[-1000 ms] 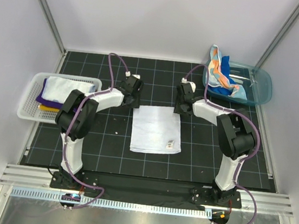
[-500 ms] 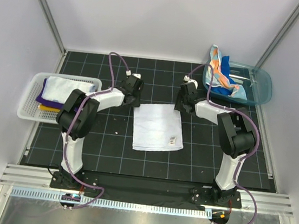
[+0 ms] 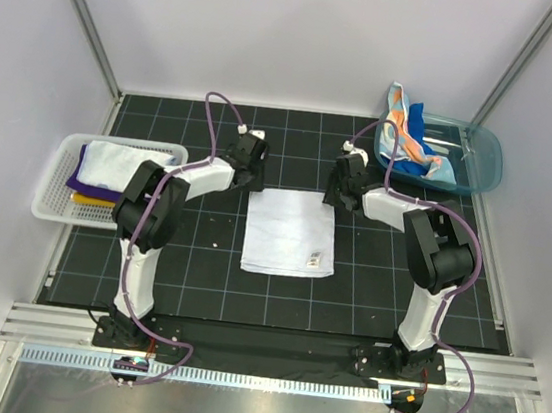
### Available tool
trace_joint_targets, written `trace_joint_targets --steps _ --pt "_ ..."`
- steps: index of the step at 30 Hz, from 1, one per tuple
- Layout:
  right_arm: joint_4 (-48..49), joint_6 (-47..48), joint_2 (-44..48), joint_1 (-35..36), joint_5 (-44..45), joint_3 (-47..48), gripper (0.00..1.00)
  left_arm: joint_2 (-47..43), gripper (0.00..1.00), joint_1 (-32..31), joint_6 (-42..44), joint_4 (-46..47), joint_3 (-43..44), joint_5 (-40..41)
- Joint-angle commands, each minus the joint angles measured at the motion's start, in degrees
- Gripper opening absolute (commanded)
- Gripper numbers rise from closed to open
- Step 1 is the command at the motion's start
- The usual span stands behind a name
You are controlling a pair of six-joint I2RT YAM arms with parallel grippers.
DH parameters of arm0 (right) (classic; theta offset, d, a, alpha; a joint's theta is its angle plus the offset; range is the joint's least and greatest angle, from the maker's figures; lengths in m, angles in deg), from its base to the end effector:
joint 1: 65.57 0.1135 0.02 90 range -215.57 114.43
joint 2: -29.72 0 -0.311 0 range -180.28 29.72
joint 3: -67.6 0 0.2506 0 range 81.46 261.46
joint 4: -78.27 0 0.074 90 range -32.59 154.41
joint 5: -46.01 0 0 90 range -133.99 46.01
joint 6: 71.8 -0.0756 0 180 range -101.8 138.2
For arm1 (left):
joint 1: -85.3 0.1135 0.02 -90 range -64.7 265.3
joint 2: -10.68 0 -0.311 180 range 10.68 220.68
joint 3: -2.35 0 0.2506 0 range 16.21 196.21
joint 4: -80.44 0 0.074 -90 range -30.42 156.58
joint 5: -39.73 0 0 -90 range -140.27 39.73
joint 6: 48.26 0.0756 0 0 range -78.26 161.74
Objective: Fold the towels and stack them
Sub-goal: Fold the towel
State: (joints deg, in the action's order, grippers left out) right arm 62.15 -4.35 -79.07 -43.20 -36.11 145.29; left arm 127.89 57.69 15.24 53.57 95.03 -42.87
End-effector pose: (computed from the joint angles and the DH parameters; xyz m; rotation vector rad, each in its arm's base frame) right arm 0.4070 0.1563 0.1692 0.0683 2.3938 0.2059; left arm 0.4326 -0.2153 0.1696 -0.0321 2.4741 -0.2516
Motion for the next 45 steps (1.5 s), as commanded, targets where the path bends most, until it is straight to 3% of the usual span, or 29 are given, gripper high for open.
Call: trace_joint_targets --steps 1,9,22,26,29,34,38,45 --pt "-5.21 1.54 -0.11 -0.66 1.0 -0.38 0.41 2.41 0.31 0.28 0.57 -2.19 0.1 -1.86" --pt "-4.95 4.35 1.04 -0.66 4.42 0.24 0.43 2.94 0.31 0.28 0.57 -2.8 0.27 -1.86" --pt "-2.92 5.32 -0.54 -0.66 2.58 1.56 0.4 3.03 0.31 0.2 0.75 -3.6 0.01 -2.48" --pt "-3.01 5.32 -1.33 -0.66 1.97 1.73 0.35 2.94 0.3 0.28 0.84 -3.51 -0.52 -2.65" --pt "-3.01 5.14 -1.68 -0.66 1.62 1.73 0.25 2.76 0.29 0.28 0.92 -3.42 -0.78 -2.65" --pt "-3.45 5.06 -1.77 -0.66 0.82 2.0 0.15 2.5 0.21 0.46 1.19 -3.33 -0.17 -3.09" --pt "-3.01 4.62 -1.25 -0.66 -0.23 2.0 0.09 1.8 0.01 0.46 1.19 -3.51 0.97 -4.23" --pt "-2.84 3.83 0.42 -0.66 0.03 2.0 0.04 -0.83 0.0 0.72 1.8 -3.33 1.59 -4.32"
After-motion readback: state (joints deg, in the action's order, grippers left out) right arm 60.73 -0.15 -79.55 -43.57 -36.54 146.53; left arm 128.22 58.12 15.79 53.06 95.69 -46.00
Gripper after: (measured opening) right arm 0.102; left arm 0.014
